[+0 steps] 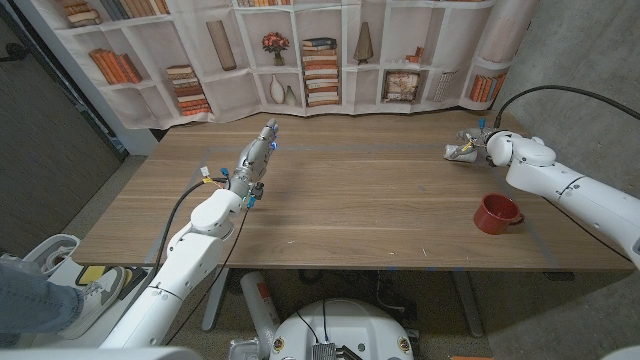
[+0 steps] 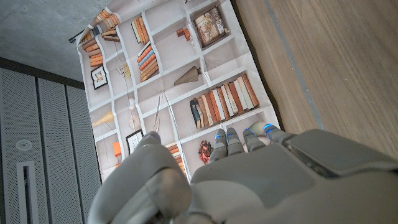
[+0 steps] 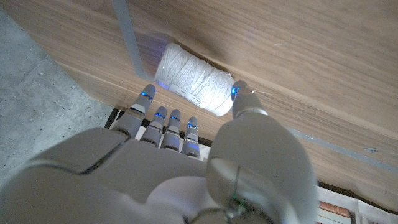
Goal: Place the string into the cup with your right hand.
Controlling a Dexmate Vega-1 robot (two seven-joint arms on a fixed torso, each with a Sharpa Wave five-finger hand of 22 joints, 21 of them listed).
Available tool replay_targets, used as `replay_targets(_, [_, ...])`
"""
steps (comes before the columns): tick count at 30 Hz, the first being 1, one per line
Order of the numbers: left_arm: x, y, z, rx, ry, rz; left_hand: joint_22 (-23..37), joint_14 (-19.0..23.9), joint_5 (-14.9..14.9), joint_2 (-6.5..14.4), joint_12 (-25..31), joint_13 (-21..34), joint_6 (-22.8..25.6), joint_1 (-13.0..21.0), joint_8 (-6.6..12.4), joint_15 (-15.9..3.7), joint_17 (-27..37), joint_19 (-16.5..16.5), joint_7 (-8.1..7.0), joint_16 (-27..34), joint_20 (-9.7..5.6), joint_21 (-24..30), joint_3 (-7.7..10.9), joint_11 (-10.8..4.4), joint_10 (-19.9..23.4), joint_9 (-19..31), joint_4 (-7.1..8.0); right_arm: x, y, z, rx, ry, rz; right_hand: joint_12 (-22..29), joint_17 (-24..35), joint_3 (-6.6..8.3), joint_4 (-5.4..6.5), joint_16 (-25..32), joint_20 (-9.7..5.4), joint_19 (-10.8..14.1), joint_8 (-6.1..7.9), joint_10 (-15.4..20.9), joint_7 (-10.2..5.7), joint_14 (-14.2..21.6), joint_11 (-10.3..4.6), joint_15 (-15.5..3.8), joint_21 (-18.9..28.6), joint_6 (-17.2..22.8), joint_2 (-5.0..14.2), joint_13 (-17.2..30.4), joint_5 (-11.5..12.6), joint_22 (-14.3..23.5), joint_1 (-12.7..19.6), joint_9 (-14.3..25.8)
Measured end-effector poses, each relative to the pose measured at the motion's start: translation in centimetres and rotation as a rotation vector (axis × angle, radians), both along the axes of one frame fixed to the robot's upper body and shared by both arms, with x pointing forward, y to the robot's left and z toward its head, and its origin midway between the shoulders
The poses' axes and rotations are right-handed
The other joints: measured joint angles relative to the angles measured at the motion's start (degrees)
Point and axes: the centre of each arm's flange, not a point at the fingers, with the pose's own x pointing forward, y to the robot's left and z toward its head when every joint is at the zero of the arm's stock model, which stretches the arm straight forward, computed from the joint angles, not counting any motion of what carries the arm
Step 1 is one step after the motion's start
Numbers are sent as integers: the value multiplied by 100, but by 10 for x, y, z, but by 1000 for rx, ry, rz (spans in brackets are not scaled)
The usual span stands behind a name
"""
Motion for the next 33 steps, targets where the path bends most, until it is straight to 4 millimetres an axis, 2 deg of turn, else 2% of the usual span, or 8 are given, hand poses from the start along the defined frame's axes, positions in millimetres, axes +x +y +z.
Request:
replay_targets(17, [4, -4, 5, 5, 4, 1, 0, 0, 0, 23, 0, 0, 0, 23, 0, 0, 0, 0, 0, 0, 0, 0, -23, 0, 0, 0, -23, 11, -8, -5, 11, 23, -16, 51, -1, 43, 24, 42, -31, 93, 31, 103, 0, 124, -41, -82, -38, 143, 43, 0, 0, 0, 115, 0])
replay_targets(24, [7, -4, 6, 6, 9, 0, 0, 0, 0, 23, 0, 0, 0, 23, 0, 0, 0, 0, 0, 0, 0, 0, -23, 0, 0, 30, -23, 15, -9, -7, 18, 29, -20, 95, -1, 96, 49, 43, -52, 195, 115, 268, -35, 279, -62, -174, -37, 487, 76, 0, 0, 0, 148, -1])
replay_targets(31, [9, -5, 6, 8, 11, -2, 0, 0, 0, 23, 0, 0, -1, 23, 0, 0, 0, 0, 0, 0, 0, 0, -23, 0, 0, 30, -23, 17, -10, -10, 21, 33, -27, 135, -1, 115, 67, 43, -85, 290, 159, 427, -71, 445, -135, -235, -36, 713, 75, -1, 0, 0, 210, -1])
replay_targets(33, [10, -5, 6, 9, 13, -2, 0, 0, 0, 23, 0, 0, 0, 23, 0, 0, 0, 0, 0, 0, 0, 0, -40, 0, 0, 30, -6, 18, -10, -10, 21, 35, -28, 179, -1, 120, 72, 88, -94, 381, 159, 515, -89, 526, -166, -279, -35, 816, 75, 0, 0, 0, 210, -1])
